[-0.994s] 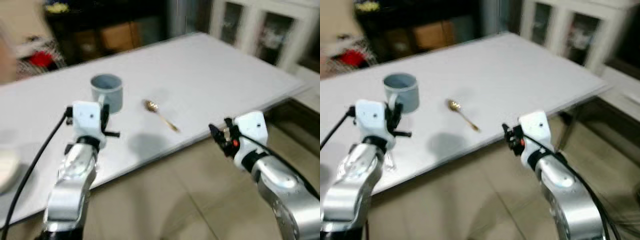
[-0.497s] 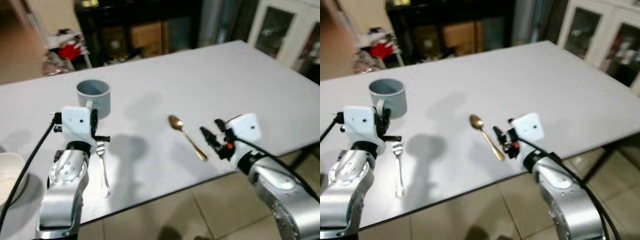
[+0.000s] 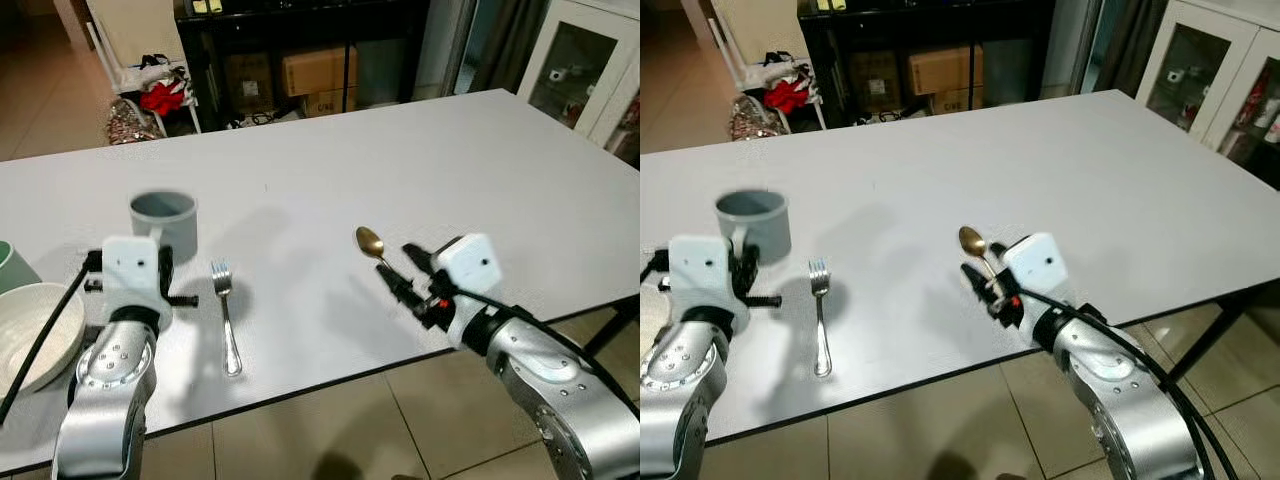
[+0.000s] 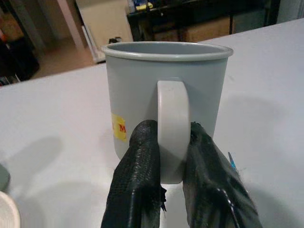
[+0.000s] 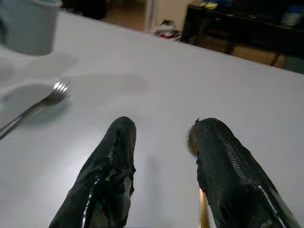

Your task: Setting the table

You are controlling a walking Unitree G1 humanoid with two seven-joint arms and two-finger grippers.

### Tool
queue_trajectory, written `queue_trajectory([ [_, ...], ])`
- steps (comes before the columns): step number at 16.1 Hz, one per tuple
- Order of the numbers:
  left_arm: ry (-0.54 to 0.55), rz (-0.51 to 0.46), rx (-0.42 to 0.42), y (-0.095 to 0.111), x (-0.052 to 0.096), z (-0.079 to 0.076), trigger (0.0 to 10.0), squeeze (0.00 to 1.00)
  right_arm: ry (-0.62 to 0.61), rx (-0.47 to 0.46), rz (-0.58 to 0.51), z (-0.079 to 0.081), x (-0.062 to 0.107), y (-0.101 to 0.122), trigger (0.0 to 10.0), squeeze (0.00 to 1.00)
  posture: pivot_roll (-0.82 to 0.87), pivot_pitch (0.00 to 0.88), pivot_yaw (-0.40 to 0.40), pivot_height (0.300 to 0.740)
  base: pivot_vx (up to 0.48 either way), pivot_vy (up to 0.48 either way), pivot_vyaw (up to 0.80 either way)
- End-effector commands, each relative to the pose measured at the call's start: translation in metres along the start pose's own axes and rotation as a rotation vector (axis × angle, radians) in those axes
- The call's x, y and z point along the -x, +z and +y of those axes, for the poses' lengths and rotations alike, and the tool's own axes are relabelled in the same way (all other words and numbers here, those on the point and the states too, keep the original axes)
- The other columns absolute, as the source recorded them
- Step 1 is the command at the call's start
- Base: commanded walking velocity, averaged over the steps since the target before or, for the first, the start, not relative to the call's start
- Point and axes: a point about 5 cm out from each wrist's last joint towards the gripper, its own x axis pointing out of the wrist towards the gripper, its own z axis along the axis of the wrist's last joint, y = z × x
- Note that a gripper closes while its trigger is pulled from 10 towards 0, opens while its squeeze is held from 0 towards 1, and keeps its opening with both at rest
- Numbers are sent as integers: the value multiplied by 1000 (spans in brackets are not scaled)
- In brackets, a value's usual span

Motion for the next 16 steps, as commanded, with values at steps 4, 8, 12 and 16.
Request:
queue_trajectory([
  [4, 43, 35, 76, -12, 0, 12, 10000, 0, 191, -13, -35, 9, 1, 2, 10000, 0, -32, 0, 58, 740, 0, 0, 0],
  [8, -9, 60, 162, -23, 7, 11, 10000, 0, 368, -74, -40, 14, 9, 7, 10000, 0, -24, 0, 44, 740, 0, 0, 0],
  [12, -135, 95, 207, -42, 16, 2, 10000, 0, 469, -91, -18, 15, 16, 6, 10000, 0, -24, 0, 39, 740, 0, 0, 0],
  [16, -165, 140, 184, -59, 18, 3, 10000, 0, 508, -84, 5, 16, 19, 5, 10000, 0, -25, 0, 47, 740, 0, 0, 0],
])
